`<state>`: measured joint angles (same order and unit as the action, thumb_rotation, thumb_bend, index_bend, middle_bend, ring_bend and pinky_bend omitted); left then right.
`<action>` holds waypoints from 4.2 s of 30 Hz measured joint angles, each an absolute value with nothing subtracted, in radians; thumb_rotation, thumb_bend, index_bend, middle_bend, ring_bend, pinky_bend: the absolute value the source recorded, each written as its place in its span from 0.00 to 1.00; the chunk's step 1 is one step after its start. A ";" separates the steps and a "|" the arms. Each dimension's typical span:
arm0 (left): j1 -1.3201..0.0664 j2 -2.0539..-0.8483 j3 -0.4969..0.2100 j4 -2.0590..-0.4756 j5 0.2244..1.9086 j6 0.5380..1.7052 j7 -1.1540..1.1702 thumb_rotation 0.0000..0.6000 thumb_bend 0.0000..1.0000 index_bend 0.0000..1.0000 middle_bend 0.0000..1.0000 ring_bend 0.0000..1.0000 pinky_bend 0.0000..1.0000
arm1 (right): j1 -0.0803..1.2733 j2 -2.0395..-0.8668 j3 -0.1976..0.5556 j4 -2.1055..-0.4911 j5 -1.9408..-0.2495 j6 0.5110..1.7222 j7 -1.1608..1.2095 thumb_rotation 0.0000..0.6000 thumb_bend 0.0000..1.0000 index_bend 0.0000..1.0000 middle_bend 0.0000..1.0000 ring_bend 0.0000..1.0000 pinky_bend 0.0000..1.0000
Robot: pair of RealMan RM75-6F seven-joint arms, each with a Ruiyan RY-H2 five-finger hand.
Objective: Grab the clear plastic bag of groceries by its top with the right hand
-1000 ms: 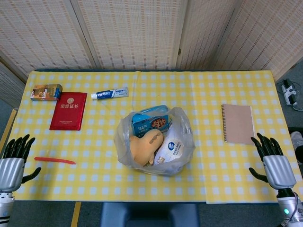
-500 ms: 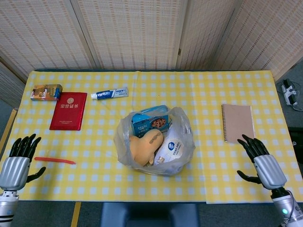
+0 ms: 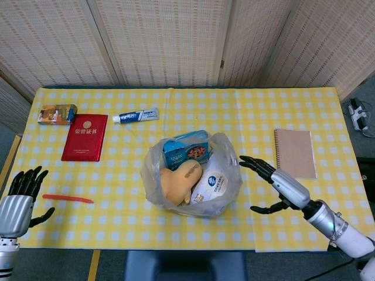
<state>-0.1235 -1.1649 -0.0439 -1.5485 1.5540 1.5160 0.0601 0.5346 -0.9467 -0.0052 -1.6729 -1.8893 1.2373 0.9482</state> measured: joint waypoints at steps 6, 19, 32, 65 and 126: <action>-0.121 -1.159 -0.044 -1.546 1.549 1.516 0.048 1.00 0.23 0.02 0.05 0.02 0.00 | 0.637 -0.950 0.007 -1.691 -1.902 1.168 0.995 1.00 0.25 0.00 0.00 0.00 0.00; -0.109 -1.141 -0.042 -1.557 1.550 1.531 0.023 1.00 0.23 0.02 0.05 0.03 0.00 | 0.778 -1.029 0.017 -1.697 -1.907 1.115 1.084 1.00 0.25 0.00 0.00 0.00 0.00; -0.089 -1.126 -0.039 -1.556 1.547 1.554 0.004 1.00 0.23 0.02 0.05 0.04 0.00 | 0.882 -1.154 0.013 -1.605 -1.883 1.092 1.186 1.00 0.25 0.00 0.00 0.00 0.00; -0.050 -1.113 -0.035 -1.537 1.567 1.605 -0.033 1.00 0.23 0.02 0.08 0.06 0.04 | 1.035 -1.344 -0.034 -1.385 -1.874 1.215 1.531 1.00 0.25 0.00 0.00 0.00 0.00; -0.035 -1.109 -0.042 -1.536 1.560 1.609 -0.033 1.00 0.23 0.01 0.08 0.06 0.04 | 1.233 -1.441 -0.001 -1.275 -1.813 1.256 1.854 1.00 0.23 0.02 0.00 0.10 0.00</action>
